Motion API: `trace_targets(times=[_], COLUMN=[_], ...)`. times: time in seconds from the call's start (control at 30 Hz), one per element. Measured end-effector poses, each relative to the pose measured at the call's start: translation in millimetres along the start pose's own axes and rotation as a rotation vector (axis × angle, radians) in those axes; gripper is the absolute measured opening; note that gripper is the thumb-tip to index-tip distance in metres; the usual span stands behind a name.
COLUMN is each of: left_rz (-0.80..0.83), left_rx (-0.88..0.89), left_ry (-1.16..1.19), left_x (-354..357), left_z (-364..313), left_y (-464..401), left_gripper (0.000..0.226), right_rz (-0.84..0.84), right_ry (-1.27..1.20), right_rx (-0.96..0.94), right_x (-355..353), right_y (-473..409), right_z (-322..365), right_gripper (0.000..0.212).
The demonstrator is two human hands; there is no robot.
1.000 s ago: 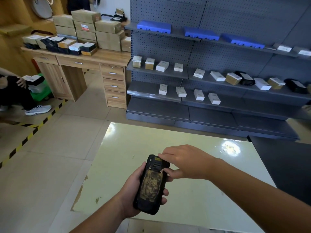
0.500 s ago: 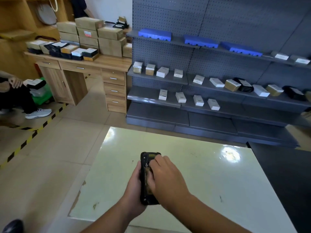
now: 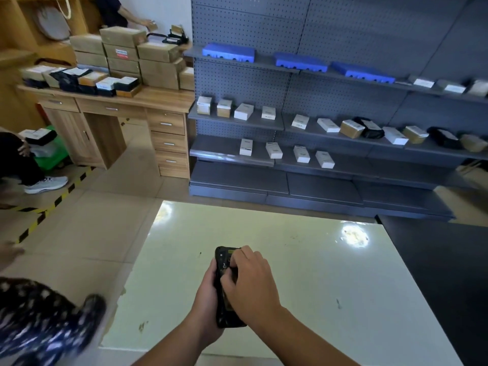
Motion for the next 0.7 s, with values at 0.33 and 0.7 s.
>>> trace_targets(times=[0.33,0.7], left_rz=[-0.038,-0.084], left_rx=[0.245,0.377], left_ry=[-0.153,-0.298], left_x=[18,27], left_z=[-41,-62], left_y=[0,12], left_gripper=[0.062,0.041], right_rz=[-0.155,-0.038], right_ry=[-0.588,-1.12], right_rx=[0.619,0.866], right_x=[1,3], right_y=[-11,-18], right_z=[-27,-21], right_gripper=[0.025,0.025])
Point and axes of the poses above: each hand's wrist, its own y-axis away from the middle knuckle, its own x-axis out of the palm, z = x × y, the point moved 8 cm from there along -y, towards the middle knuckle, and after that the axes turned 6 degrees about -x, right-handed, at the moved point
